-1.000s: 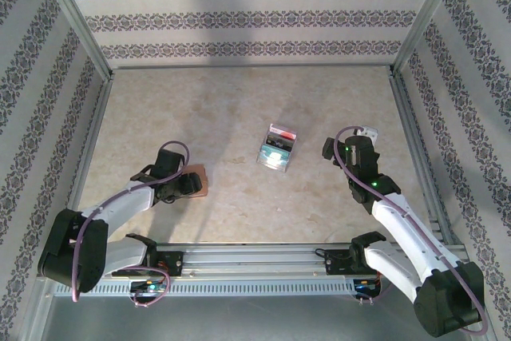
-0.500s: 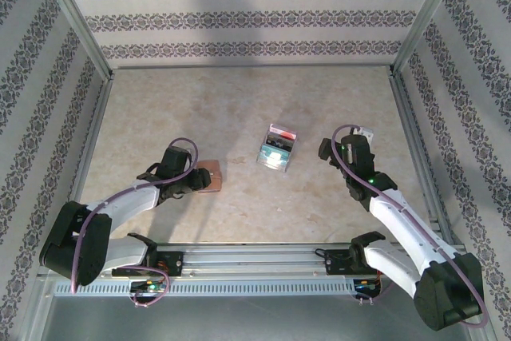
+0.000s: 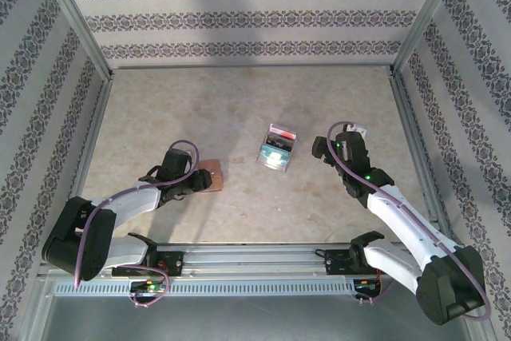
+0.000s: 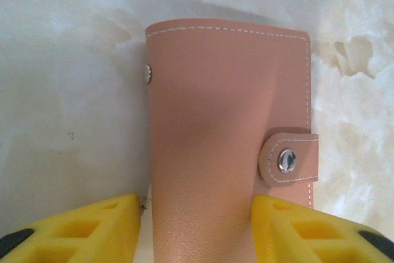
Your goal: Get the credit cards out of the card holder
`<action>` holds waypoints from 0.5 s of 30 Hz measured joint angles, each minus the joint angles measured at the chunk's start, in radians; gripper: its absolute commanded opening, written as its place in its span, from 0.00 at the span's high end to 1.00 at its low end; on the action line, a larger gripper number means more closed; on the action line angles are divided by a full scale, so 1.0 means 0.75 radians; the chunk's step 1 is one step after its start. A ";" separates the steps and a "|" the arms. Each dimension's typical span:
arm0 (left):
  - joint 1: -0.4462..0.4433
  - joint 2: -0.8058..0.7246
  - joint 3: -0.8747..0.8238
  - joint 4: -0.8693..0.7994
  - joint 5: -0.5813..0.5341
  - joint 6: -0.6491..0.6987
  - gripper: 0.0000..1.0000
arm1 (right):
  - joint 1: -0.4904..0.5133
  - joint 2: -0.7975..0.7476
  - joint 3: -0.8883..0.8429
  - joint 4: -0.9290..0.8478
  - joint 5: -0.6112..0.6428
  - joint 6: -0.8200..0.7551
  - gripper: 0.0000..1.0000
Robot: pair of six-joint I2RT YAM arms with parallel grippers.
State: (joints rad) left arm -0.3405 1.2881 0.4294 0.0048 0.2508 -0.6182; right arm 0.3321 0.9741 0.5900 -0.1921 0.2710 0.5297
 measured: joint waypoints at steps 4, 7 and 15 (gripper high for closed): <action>0.002 0.008 0.000 0.011 -0.005 -0.009 0.71 | 0.009 0.013 0.001 0.001 0.000 0.007 0.02; -0.001 0.019 0.000 0.044 0.025 -0.018 0.76 | 0.019 0.024 0.006 0.001 -0.007 0.020 0.02; -0.001 -0.002 0.000 0.083 0.108 -0.066 0.83 | 0.132 0.131 0.025 0.024 -0.170 0.117 0.02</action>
State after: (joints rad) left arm -0.3412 1.2869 0.4294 0.0669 0.3317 -0.6678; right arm 0.4313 1.0725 0.6090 -0.1741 0.1436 0.6174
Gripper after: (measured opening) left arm 0.172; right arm 0.982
